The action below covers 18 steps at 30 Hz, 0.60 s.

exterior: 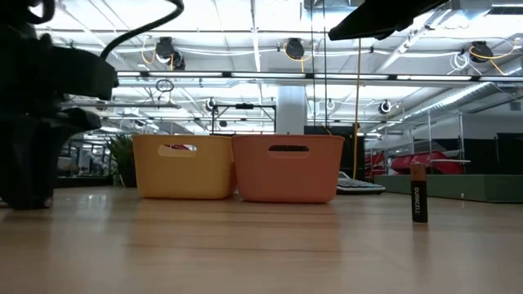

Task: Sort batteries
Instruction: Put the silver battery into the yellow bin

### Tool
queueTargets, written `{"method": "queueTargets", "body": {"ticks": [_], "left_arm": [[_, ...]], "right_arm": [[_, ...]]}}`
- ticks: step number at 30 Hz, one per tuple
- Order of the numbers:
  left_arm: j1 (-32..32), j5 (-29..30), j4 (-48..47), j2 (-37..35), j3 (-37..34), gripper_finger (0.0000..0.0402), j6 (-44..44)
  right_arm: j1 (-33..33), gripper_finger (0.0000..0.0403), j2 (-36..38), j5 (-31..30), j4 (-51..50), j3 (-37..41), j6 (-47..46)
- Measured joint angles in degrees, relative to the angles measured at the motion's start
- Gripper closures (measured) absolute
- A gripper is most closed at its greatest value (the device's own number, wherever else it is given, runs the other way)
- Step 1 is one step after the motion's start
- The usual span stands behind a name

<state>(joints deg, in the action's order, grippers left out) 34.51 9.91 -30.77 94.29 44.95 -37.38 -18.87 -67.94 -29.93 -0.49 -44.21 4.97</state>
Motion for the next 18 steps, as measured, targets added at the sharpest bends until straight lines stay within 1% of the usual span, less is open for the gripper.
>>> {"method": "queueTargets", "body": {"ticks": [1,2,3,9,13,15,18], "left_arm": [[0.1,0.0,0.1,0.0,0.0,0.0333,0.3],[0.1,0.1,0.0,0.0,0.1,0.0362,0.5],[0.0,0.0,0.0,0.0,0.2,0.0376,0.8],[0.2,2.1,-3.4,-0.7,3.2,0.0378,3.3],[-1.3,9.0,-1.8,-6.4,5.4,0.0379,6.0],[-2.7,12.0,-3.1,-9.3,5.2,0.0379,7.0],[-5.4,19.5,-3.2,-14.0,5.2,0.0379,9.6]], "right_arm": [[0.0,0.0339,0.0,0.0,0.1,0.0,0.0],[0.0,0.0339,0.0,0.0,0.1,0.0,0.0],[0.0,0.0339,0.0,0.0,0.2,0.0,0.0],[0.0,0.0339,0.0,0.0,0.7,0.0,-0.1],[0.0,0.0339,0.0,0.0,1.2,0.0,-0.1],[0.0,0.0339,0.0,0.0,1.4,0.0,0.0],[0.0,0.0339,0.0,0.0,1.4,0.0,0.2]]}}
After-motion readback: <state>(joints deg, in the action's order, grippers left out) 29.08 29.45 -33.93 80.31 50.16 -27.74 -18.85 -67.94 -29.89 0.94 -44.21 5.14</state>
